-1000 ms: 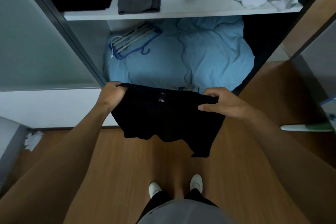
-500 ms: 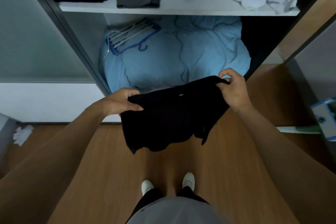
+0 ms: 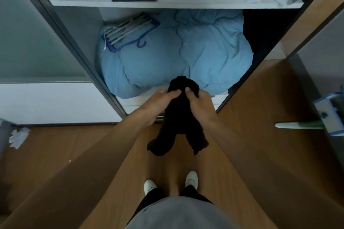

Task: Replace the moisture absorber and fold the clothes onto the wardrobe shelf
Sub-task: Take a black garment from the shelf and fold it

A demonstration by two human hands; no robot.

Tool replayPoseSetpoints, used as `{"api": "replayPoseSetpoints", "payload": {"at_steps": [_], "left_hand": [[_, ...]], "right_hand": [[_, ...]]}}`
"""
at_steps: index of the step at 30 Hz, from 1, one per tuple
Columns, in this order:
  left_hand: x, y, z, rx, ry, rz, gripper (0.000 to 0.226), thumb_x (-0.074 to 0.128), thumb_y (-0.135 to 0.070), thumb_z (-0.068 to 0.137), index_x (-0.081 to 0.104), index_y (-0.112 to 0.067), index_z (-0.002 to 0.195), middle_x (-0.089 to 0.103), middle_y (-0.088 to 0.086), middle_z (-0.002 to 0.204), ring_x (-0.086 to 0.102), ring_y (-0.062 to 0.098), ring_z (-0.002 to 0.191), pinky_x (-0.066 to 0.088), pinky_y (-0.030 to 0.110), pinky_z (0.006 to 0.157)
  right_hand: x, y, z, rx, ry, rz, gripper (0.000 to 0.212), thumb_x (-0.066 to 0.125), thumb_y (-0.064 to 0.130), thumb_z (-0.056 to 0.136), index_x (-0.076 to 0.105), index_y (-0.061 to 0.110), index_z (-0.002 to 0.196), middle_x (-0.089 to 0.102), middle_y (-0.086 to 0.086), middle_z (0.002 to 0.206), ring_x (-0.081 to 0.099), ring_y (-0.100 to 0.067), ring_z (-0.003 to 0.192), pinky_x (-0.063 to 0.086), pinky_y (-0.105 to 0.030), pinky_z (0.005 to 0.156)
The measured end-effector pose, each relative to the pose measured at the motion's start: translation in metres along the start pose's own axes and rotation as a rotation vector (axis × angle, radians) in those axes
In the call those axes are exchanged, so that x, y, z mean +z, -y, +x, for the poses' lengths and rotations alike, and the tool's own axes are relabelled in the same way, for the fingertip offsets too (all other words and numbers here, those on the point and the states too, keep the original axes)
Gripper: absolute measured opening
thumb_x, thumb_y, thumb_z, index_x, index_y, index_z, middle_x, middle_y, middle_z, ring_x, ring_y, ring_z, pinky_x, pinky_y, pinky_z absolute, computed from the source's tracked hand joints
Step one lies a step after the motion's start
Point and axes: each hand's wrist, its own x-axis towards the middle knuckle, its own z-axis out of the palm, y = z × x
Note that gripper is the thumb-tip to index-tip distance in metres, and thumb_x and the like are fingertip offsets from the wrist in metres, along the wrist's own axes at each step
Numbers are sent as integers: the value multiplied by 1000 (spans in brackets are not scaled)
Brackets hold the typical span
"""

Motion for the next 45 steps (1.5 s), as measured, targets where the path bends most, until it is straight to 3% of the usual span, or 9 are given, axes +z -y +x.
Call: {"api": "replayPoseSetpoints", "payload": {"at_steps": [4,7,12,23,30,34,37,42,45], "left_hand": [[6,0,-3,34,46,-86,20,56,-33,100,69,-19,107,78,-5,89,74,8,83,57,25,63],[4,-4,-7,76,38,-18,24,52,-35,102,69,-19,107,77,-6,85,73,7,80,56,25,61],[1,-10,-13,140,-14,133,22,46,-32,105,66,-29,99,75,-14,76,71,1,74,53,17,59],[-9,-10,-18,216,87,287,16,63,-36,96,57,-34,111,66,-12,103,63,0,97,46,19,82],[-16,-13,-13,254,41,384,28,55,0,89,52,-23,104,59,-2,88,56,-1,71,43,21,66],[-9,-22,-15,298,16,357,23,46,5,93,55,-12,105,62,4,82,55,0,55,41,14,51],[-11,-31,-19,366,91,416,28,45,11,92,59,-11,103,63,-4,79,57,-6,60,41,10,57],[-12,-45,-26,427,119,407,20,46,13,96,57,1,107,63,-1,81,57,-9,63,39,7,59],[-14,-51,-27,395,71,298,15,50,7,98,50,4,112,57,17,75,49,14,54,35,17,46]], "right_hand": [[8,8,-6,-5,41,118,15,53,22,101,66,18,107,72,-8,105,69,-18,99,55,-41,92],[2,11,-8,-56,96,46,13,54,19,99,63,17,109,71,-8,97,70,-9,75,58,-29,60],[-5,19,-8,-84,231,-125,14,59,19,94,62,9,103,73,-17,87,72,-29,67,52,-28,45],[-13,19,-15,-84,385,-126,22,42,-1,95,61,10,96,70,-7,72,72,-24,71,54,-29,57],[-21,25,-17,-250,408,-283,39,41,-5,97,69,12,119,63,7,89,58,-5,79,48,-18,75],[-26,32,-12,-556,122,-553,20,67,13,88,67,16,108,58,-1,107,54,-15,102,45,-31,87],[-31,39,-4,-667,194,-548,35,73,18,82,56,13,113,57,-2,123,51,-21,115,43,-39,97],[-35,49,3,-718,299,-601,19,61,26,95,54,19,111,64,4,105,61,-21,95,49,-47,84],[-32,54,5,-761,288,-568,16,56,24,98,57,17,112,67,2,104,63,-18,93,50,-45,83]]}}
